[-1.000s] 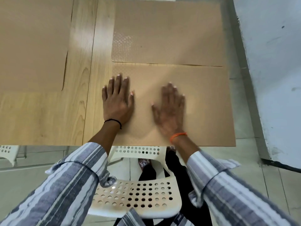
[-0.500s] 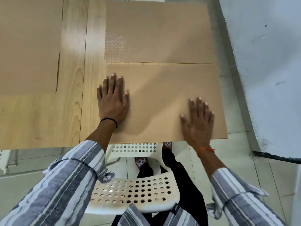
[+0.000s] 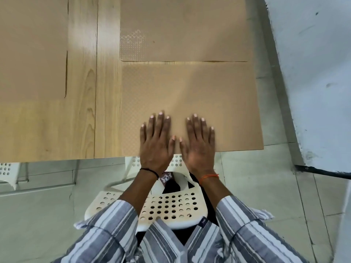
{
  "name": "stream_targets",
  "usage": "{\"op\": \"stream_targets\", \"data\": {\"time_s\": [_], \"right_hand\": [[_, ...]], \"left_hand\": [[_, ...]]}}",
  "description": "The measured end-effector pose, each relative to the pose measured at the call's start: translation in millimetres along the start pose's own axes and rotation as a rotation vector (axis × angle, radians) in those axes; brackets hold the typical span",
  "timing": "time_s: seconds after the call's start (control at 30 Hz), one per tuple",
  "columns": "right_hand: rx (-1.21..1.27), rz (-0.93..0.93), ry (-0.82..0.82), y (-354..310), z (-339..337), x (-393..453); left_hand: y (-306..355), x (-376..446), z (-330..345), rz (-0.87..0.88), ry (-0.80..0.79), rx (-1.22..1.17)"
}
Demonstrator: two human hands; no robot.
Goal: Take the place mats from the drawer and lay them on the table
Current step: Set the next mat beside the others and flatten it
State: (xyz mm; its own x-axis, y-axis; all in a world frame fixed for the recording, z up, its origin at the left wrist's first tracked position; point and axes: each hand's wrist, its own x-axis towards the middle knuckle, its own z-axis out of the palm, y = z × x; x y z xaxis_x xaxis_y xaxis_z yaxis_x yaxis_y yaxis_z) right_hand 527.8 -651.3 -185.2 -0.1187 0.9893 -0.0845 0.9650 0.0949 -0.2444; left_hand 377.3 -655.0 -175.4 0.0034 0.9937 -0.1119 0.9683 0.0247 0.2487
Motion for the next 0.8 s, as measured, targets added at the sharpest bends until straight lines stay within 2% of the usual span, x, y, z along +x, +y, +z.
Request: {"op": "stream_targets", "data": {"time_s": [0.13, 0.4, 0.5, 0.6, 0.7, 0.8], "right_hand": [[-0.089, 0.048, -0.013, 47, -11, 2], [-0.068, 0.138, -0.011, 103, -32, -1], [0.004, 0.161, -0.035, 97, -41, 2], [0.200, 0.179, -0.038, 79, -57, 3], [0.445, 0.130, -0.083, 50, -80, -2], [0.531, 0.023, -0.134, 21, -100, -7]], "left_hand": [[-19, -2, -9, -0.003, -0.013, 0.022], [-44, -2, -26, -0.001, -0.065, -0.013], [-46, 1, -37, -0.011, -0.089, -0.142], [-44, 1, -57, -0.080, -0.055, -0.394], [-36, -7, -79, -0.107, -0.006, -0.581], [-27, -15, -97, -0.123, 0.050, -0.678]]}}
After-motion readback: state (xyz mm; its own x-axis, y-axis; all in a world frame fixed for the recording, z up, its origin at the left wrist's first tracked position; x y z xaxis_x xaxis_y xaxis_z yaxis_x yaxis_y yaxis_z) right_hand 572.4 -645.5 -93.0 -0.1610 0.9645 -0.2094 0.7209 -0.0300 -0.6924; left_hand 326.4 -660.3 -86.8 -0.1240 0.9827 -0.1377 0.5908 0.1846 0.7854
